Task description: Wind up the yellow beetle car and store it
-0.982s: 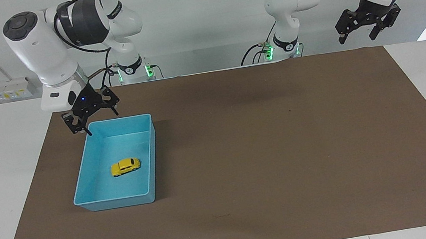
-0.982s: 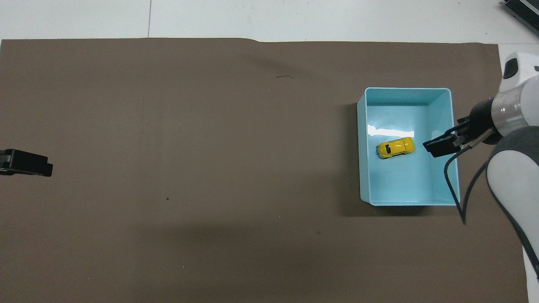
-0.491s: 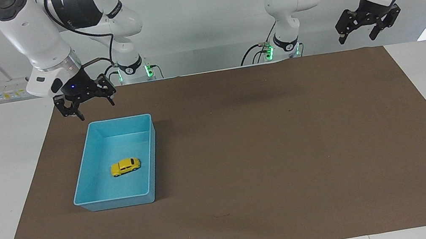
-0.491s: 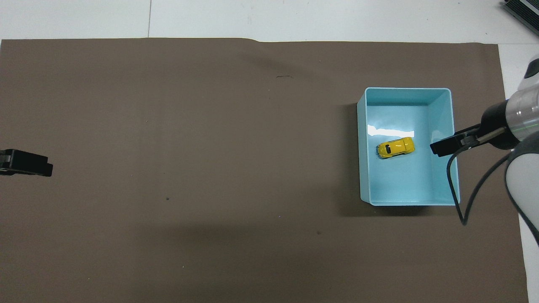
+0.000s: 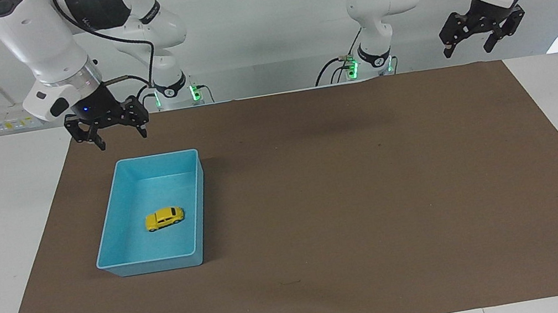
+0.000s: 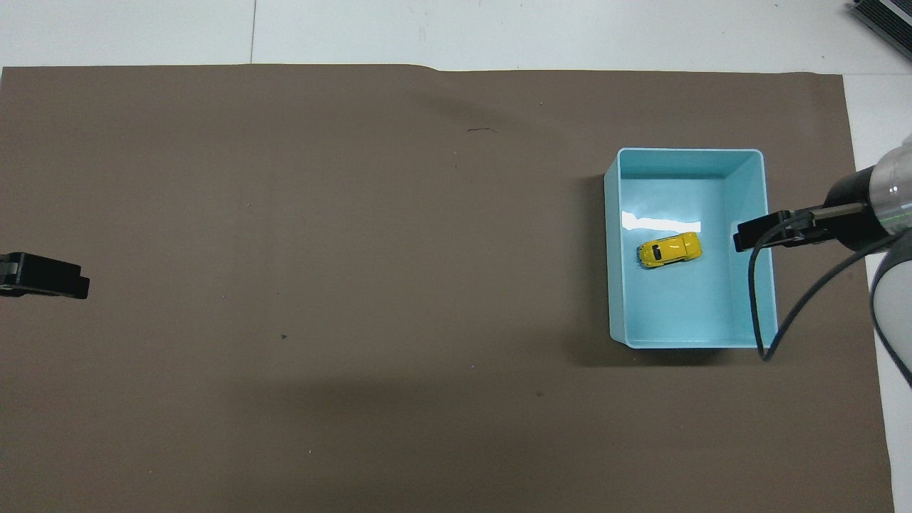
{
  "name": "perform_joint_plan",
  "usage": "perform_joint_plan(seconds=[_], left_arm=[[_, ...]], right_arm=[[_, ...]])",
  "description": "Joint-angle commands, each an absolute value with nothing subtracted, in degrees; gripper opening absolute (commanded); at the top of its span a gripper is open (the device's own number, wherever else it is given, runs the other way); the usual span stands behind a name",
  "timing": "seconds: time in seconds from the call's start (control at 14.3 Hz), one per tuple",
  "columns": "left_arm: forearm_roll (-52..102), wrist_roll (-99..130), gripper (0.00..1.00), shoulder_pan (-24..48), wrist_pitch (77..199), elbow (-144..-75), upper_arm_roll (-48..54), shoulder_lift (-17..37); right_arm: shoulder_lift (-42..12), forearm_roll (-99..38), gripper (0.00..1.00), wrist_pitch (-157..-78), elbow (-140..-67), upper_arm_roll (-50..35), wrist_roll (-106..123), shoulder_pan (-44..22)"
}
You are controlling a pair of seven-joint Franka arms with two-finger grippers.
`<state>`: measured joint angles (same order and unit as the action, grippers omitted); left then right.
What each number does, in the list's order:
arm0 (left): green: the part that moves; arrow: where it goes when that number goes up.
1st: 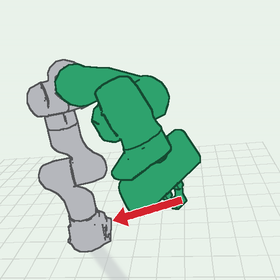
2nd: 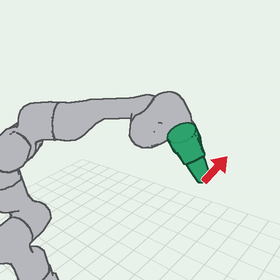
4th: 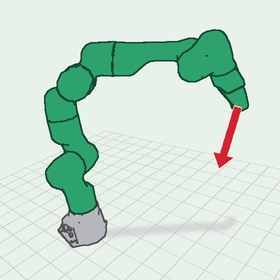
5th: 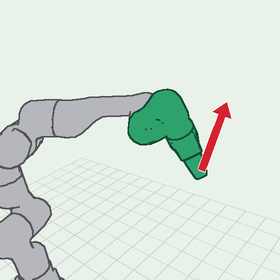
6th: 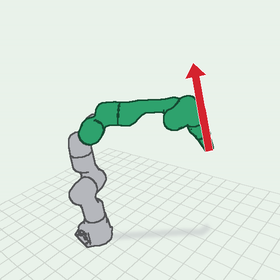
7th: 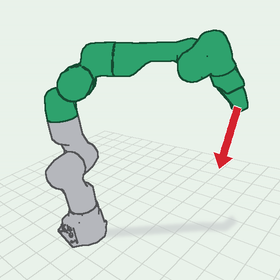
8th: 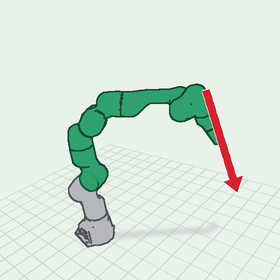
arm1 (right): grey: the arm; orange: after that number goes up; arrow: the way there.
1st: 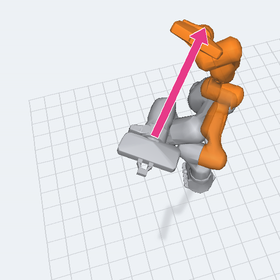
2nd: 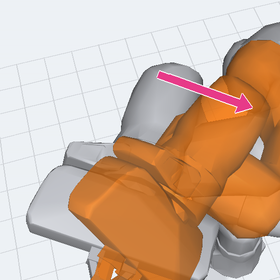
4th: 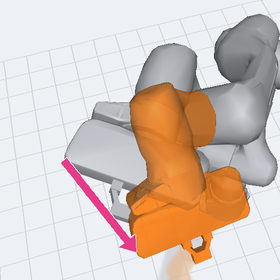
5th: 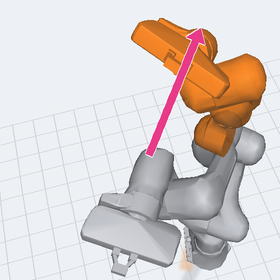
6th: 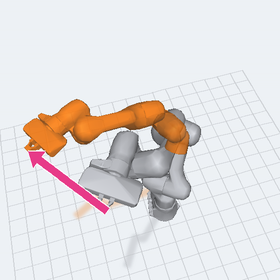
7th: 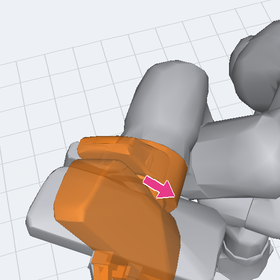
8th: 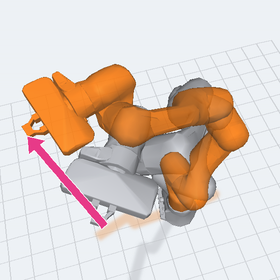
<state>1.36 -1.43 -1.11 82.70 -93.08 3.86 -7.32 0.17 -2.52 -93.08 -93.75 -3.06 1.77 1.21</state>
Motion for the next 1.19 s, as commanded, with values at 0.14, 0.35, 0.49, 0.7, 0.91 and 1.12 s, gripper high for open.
perform_joint_plan(seconds=[0.14,0.35,0.49,0.7,0.91,1.12], left_arm=[[1.9,-2.0,1.00,-1.0,83.3,-94.0,3.4,-8.4],[1.9,-2.0,1.00,-1.0,83.3,-94.0,3.4,-8.4],[1.9,-2.0,1.00,-1.0,83.3,-94.0,3.4,-8.4],[1.9,-2.0,1.00,-1.0,83.4,-94.0,3.4,-8.4],[1.9,-2.0,1.00,-1.0,83.3,-94.0,3.4,-8.4],[1.9,-2.0,1.00,-1.0,83.3,-94.0,3.4,-8.4]], right_arm=[[0.1,-2.5,1.00,-91.6,-92.9,-3.0,-3.6,1.8],[0.2,-1.4,1.00,-89.8,-91.3,-3.2,-3.9,2.9],[0.4,-1.5,1.00,-89.8,-91.3,-3.6,-3.7,3.6],[0.4,-1.7,1.00,-89.6,-91.2,-2.9,-4.8,3.7],[0.4,-1.8,1.00,-88.8,-91.1,-2.0,-4.3,2.7],[0.4,-2.2,1.00,-88.6,-90.6,0.6,-3.3,2.5]])
